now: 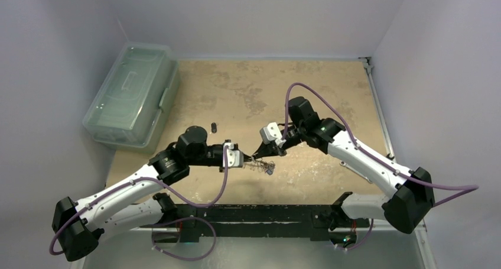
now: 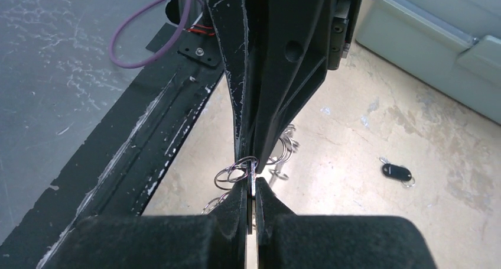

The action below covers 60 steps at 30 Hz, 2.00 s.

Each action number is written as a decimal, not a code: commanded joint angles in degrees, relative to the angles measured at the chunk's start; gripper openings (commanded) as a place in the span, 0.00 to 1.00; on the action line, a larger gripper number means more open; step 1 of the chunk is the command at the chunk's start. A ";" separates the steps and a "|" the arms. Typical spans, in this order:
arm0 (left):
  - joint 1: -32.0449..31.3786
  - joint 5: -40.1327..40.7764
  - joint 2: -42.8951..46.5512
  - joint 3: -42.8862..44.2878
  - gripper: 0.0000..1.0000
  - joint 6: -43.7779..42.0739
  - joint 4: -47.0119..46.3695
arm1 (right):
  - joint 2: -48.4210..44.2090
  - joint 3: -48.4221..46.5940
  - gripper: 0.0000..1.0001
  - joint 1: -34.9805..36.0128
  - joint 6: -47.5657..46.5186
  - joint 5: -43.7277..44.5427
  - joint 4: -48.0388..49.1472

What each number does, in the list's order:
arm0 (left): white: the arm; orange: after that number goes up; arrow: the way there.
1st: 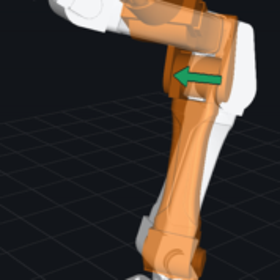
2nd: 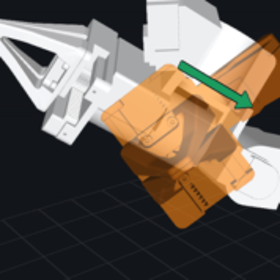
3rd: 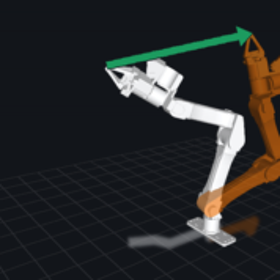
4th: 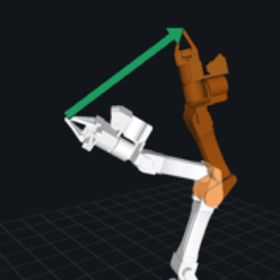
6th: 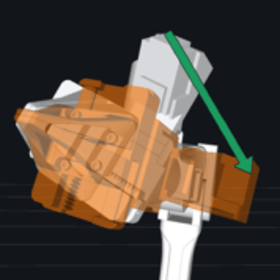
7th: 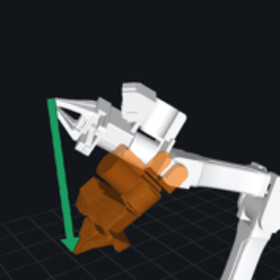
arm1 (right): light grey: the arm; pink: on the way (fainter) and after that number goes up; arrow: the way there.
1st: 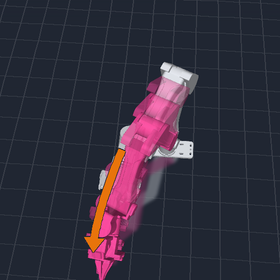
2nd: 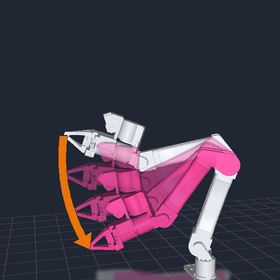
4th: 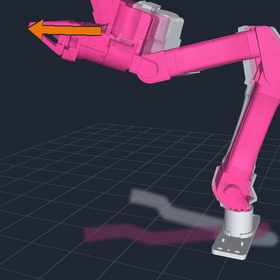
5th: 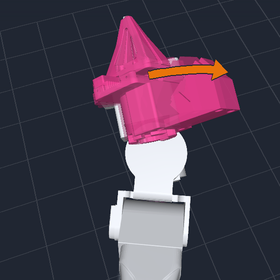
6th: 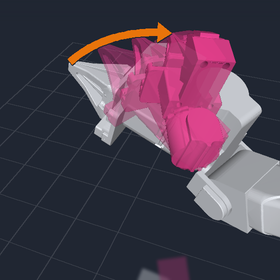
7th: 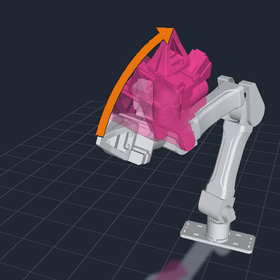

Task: Remove the keys from the keyring

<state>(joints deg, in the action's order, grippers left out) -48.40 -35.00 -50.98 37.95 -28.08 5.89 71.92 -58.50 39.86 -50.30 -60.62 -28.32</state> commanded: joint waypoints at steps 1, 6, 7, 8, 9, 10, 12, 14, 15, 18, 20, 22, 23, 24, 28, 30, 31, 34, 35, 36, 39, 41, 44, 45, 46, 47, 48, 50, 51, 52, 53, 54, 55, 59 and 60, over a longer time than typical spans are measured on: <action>0.36 4.34 1.83 2.02 0.00 13.53 -4.90 | -2.55 -2.55 0.00 -0.06 -2.03 0.98 -0.33; 5.47 1.94 2.35 0.74 0.00 30.40 -10.79 | -3.42 -1.42 0.00 -0.43 -3.72 2.93 -0.81; 7.14 0.96 2.07 0.64 0.00 34.52 -12.49 | -3.60 -1.11 0.00 -0.42 -4.08 3.29 -0.87; 8.85 -0.49 1.58 0.37 0.00 38.46 -13.85 | -3.70 -0.91 0.00 -0.51 -4.35 3.58 -1.03; 10.76 -1.86 0.90 0.12 0.00 43.01 -15.25 | -3.76 -0.79 0.00 -0.48 -4.96 3.77 -1.41; 12.47 -3.38 0.22 -0.16 0.00 46.97 -16.67 | -3.84 -0.74 0.00 -0.49 -5.55 3.83 -1.80; 14.58 -5.84 -1.67 -0.76 0.00 54.44 -19.75 | -3.89 -0.82 0.00 -0.40 -6.44 3.72 -2.53; 15.20 -5.68 -2.77 -1.11 0.00 59.24 -21.45 | -3.81 -0.83 0.00 -0.39 -7.49 3.39 -3.37; 15.45 -5.48 -3.25 -1.17 0.00 60.89 -22.02 | -3.81 -0.60 0.00 -0.25 -7.97 2.71 -3.55; 16.09 -4.00 -4.68 -1.66 0.00 64.78 -22.86 | -3.51 1.21 0.00 0.43 -7.83 2.11 -2.72; 16.28 -4.34 -5.87 -1.80 0.00 65.46 -23.22 | -3.33 1.72 0.00 0.82 -7.88 2.81 -2.13; 16.26 -7.53 -6.23 -1.32 0.00 61.12 -23.42 | -3.49 0.91 0.00 0.84 -8.22 3.16 -2.43; 16.26 -10.64 -5.97 -0.81 0.00 56.67 -22.64 | -3.54 0.42 0.00 0.84 -8.52 3.41 -2.82; 16.24 -12.60 -5.64 0.33 0.03 50.36 -18.52 | -3.54 -0.08 0.00 0.84 -8.70 3.67 -3.21; 16.23 -15.73 -4.47 5.34 0.37 21.98 0.31 | -3.30 -1.61 0.00 0.84 -10.63 3.51 -5.33; 16.15 -18.07 -3.99 5.55 0.47 11.42 3.29 | -3.22 -1.99 0.00 0.83 -11.67 2.92 -6.40; 16.08 -18.71 -4.02 5.69 0.49 7.31 4.35 | -3.13 -2.11 0.00 0.90 -12.08 2.76 -6.88; 15.10 -19.62 -5.72 7.20 0.51 -0.56 7.02 | -2.89 -2.48 0.00 0.90 -12.37 2.79 -7.42; 13.76 -19.36 -6.43 7.99 0.51 -2.21 8.09 | -2.70 -2.64 0.00 0.90 -12.36 2.72 -7.52; 12.55 -18.96 -7.10 8.50 0.51 -3.71 9.03 | -2.48 -2.79 0.00 0.91 -12.36 2.52 -7.62; 8.74 -15.33 -8.10 8.60 0.52 -4.44 7.99 | -1.91 -3.25 0.00 0.90 -12.27 1.88 -7.50; 7.03 -14.75 -8.90 8.51 0.52 -3.53 6.18 | -1.34 -3.58 0.00 1.09 -12.19 1.99 -7.33; 4.87 -14.50 -10.22 8.32 0.51 -1.75 4.25 | -0.91 -4.05 0.00 1.24 -12.19 2.41 -7.41; 4.49 -14.42 -10.53 8.26 0.51 -1.30 3.77 | -0.83 -4.14 0.00 1.23 -12.19 2.50 -7.45; 4.12 -14.39 -10.84 8.17 0.50 -0.95 3.48 | -0.82 -4.16 0.00 1.35 -12.19 2.64 -7.46; 3.87 -14.39 -11.03 8.04 0.50 -0.60 3.10 | -0.77 -4.17 0.00 1.34 -12.19 2.69 -7.41; 3.65 -14.39 -11.19 8.02 0.49 -0.28 2.83 | -0.77 -4.17 0.00 1.32 -12.19 2.70 -7.40; 3.42 -14.39 -11.32 7.87 0.45 1.22 1.79 | -0.82 -4.10 0.00 1.32 -12.27 2.62 -7.44; 3.33 -14.43 -11.35 7.66 0.43 2.36 1.02 | -0.82 -4.08 0.00 1.34 -12.27 2.66 -7.39; 3.32 -14.50 -11.36 7.47 0.40 3.90 0.17 | -0.82 -4.16 0.00 1.36 -12.24 2.80 -7.21; 3.24 -14.81 -11.28 7.18 0.38 5.56 -1.07 | -0.88 -4.16 0.00 1.34 -12.01 3.05 -7.05; 3.28 -15.03 -11.06 6.82 0.36 7.12 -1.91 | -0.90 -4.17 0.00 1.35 -11.87 3.13 -6.93; 3.26 -15.24 -10.84 6.48 0.34 9.03 -3.02 | -1.01 -4.17 0.00 1.36 -11.72 3.26 -6.82; 3.24 -16.15 -9.85 5.29 0.18 11.29 -2.82 | -1.46 -4.30 0.00 1.30 -10.63 4.35 -6.17; 3.31 -16.08 -9.64 5.24 0.11 11.04 -2.05 | -1.58 -4.40 0.00 1.24 -10.42 4.75 -6.11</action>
<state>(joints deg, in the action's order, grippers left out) -44.64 -47.83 -62.35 44.03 -20.43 6.57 71.61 -59.90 41.06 -61.28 -56.47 -36.75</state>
